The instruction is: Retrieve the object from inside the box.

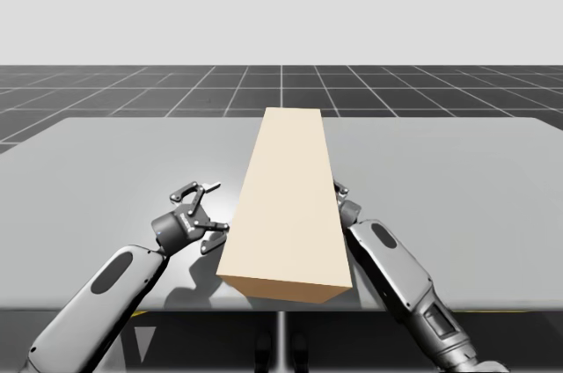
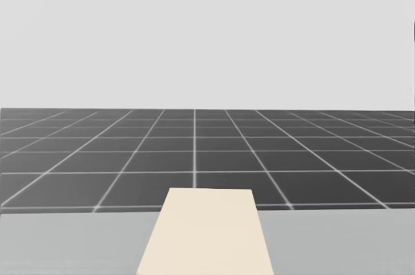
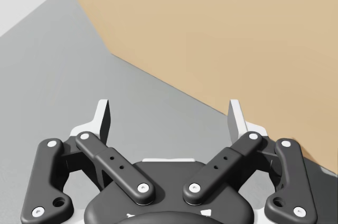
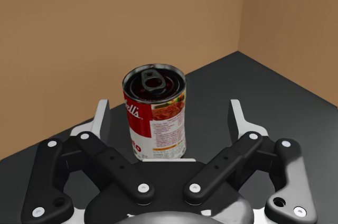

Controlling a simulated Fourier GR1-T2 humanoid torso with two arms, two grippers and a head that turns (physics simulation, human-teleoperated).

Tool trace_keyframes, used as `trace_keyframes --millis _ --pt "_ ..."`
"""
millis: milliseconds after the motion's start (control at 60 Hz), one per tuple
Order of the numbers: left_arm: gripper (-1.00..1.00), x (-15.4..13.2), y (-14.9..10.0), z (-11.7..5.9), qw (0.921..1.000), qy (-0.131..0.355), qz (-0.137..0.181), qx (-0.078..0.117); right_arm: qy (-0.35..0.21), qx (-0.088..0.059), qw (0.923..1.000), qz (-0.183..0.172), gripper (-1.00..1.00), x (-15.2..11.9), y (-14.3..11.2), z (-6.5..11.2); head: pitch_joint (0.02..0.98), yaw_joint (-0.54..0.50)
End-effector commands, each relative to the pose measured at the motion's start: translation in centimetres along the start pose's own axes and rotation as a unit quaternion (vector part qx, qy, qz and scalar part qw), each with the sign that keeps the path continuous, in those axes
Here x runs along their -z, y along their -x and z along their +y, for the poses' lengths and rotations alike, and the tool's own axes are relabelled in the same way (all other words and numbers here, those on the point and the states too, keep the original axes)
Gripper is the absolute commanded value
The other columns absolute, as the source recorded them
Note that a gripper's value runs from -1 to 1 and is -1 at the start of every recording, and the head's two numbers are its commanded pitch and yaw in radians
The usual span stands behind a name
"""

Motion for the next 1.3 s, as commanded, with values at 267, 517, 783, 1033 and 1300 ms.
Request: trace_keyframes --millis 267,517,783,1033,1300 --pt "-1.0 -0.2 0.0 0.0 0.9999 0.004 -0.001 0.011 -0.011 -0.017 0.998 0.06 -1.0 6.2 1.7 -0.8 0.211 -0.04" --pt "-1.0 -0.3 0.0 -0.2 0.9998 0.005 0.002 0.02 0.011 -0.006 0.9896 0.143 1.0 6.5 3.5 -0.9 0.222 -0.04" --pt "-1.0 -0.3 0.1 -0.1 0.9997 0.0 0.003 0.025 0.048 0.002 0.9904 0.13 1.0 4.6 1.7 -1.8 0.219 -0.04" --pt "-1.0 -0.3 0.1 0.2 0.9997 -0.008 0.003 0.022 0.088 -0.013 0.9932 0.076 1.0 -4.0 -1.0 -1.2 0.209 -0.04" --pt "-1.0 -0.2 0.3 0.5 0.9997 -0.012 0.005 0.023 0.16 -0.018 0.9869 0.012 1.0 -12.8 -3.2 -1.5 0.21 -0.04"
